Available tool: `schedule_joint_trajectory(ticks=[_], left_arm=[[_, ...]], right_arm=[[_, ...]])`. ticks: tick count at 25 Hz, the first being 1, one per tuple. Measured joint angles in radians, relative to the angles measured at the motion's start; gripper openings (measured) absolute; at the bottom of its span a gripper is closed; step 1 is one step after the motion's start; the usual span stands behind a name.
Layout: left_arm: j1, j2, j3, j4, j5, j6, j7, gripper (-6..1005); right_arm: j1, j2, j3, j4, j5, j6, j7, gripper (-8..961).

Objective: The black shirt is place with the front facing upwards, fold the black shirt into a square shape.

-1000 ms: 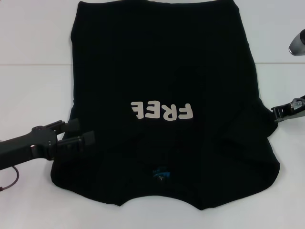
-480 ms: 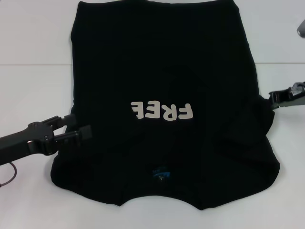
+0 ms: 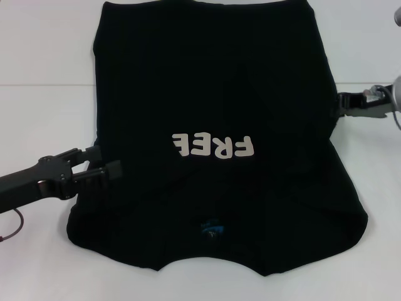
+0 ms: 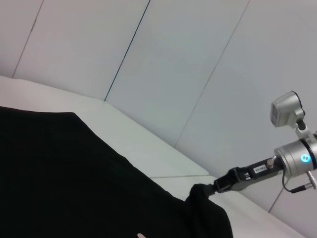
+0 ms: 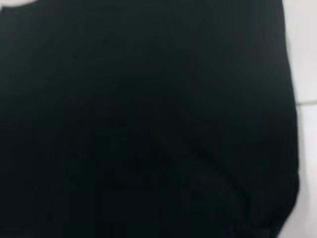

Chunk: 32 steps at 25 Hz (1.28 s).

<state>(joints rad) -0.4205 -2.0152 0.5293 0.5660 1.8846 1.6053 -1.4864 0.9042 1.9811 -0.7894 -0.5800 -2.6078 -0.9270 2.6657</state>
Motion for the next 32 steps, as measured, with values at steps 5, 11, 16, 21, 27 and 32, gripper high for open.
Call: schedule_joint_trajectory(ticks=[5, 11, 16, 21, 27, 32], left_arm=[[-0.001, 0.001, 0.0, 0.0, -0.001, -0.002, 0.0, 905], [-0.005, 0.002, 0.0, 0.0, 0.0, -0.004, 0.0, 905], [-0.006, 0.003, 0.0, 0.0, -0.001, -0.005, 0.0, 905], [-0.006, -0.002, -0.026, 0.0, -0.003, -0.014, -0.005, 906], [-0.001, -0.004, -0.093, -0.002, -0.003, -0.02, -0.072, 907], [-0.004, 0.026, -0.11, -0.003, 0.017, -0.017, -0.281, 906]], right_arm=[[0.011, 0.02, -0.008, 0.039, 0.032, 0.07, -0.001, 36], [0.018, 0.057, -0.01, 0.054, 0.048, 0.138, -0.015, 36], [-0.002, 0.081, -0.003, 0.054, 0.202, 0.159, -0.178, 70], [-0.071, 0.077, -0.002, 0.054, 0.439, 0.16, -0.311, 155], [-0.196, 0.064, 0.014, 0.052, 0.711, 0.122, -0.534, 315], [-0.288, 0.049, 0.015, 0.043, 0.798, -0.066, -0.876, 554]])
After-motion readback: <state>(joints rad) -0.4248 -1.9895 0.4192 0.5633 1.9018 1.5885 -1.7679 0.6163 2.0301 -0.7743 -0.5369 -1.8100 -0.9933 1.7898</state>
